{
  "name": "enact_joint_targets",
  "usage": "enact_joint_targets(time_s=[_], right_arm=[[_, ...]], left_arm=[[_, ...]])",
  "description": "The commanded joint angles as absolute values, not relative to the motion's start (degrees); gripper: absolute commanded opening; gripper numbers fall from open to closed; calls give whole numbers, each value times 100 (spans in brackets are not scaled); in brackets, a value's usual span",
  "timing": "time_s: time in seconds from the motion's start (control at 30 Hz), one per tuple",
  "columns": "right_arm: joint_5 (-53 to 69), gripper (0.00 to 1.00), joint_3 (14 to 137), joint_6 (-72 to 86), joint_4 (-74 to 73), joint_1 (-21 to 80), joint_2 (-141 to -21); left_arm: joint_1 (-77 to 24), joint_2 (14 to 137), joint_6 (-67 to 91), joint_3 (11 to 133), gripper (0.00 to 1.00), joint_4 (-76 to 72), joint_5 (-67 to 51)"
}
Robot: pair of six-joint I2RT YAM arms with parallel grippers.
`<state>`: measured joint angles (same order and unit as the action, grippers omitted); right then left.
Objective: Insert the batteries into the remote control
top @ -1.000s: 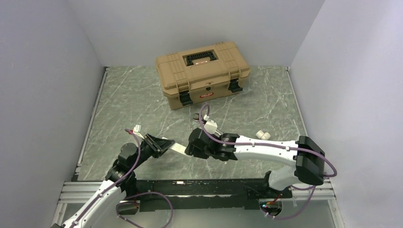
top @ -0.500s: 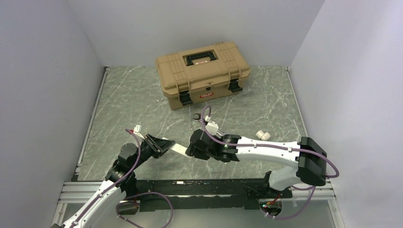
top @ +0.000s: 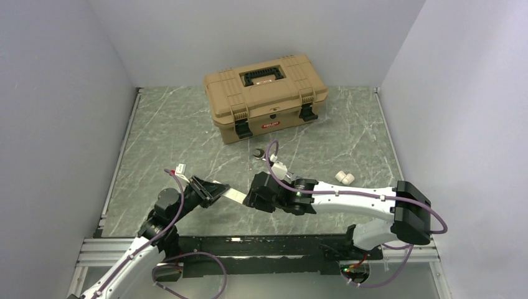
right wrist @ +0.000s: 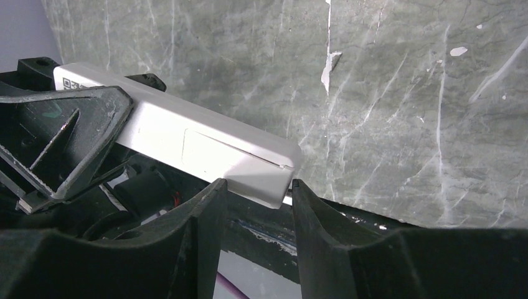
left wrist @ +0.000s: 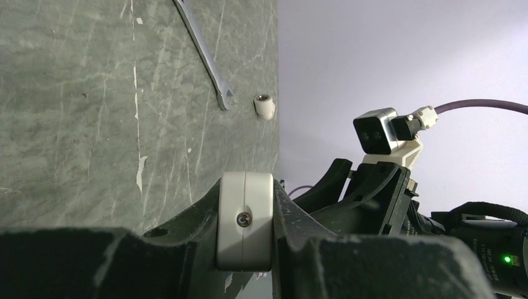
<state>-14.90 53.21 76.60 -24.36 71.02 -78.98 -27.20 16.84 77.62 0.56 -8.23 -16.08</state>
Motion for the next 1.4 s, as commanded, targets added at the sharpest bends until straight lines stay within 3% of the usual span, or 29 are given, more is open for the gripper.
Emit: enact_joint_targets(time_s=[0.0, 0.43, 0.8, 1.07, 1.37], right_arm=[[-1394, 46, 5125, 7716, -2547, 7161, -7814], [-1612, 58, 4898, 7642, -2358, 7156, -7413], [-1618, 64, 4548, 7148, -1351, 7167, -6872], [-1848, 73, 3979, 7010, -688, 7162, -6079], [-2021, 76, 3007, 6866, 521, 7163, -5174]], left_arm=[[-2741, 1506, 8186, -332, 3, -1600, -1749], [-2740, 1513, 8208, -332, 3, -1608, -1749], [-2742, 1472, 8227, -378, 3, -1595, -1749], [-2742, 1458, 8222, -369, 4, -1571, -1749], [-2742, 1427, 8418, -447, 3, -1759, -1834]])
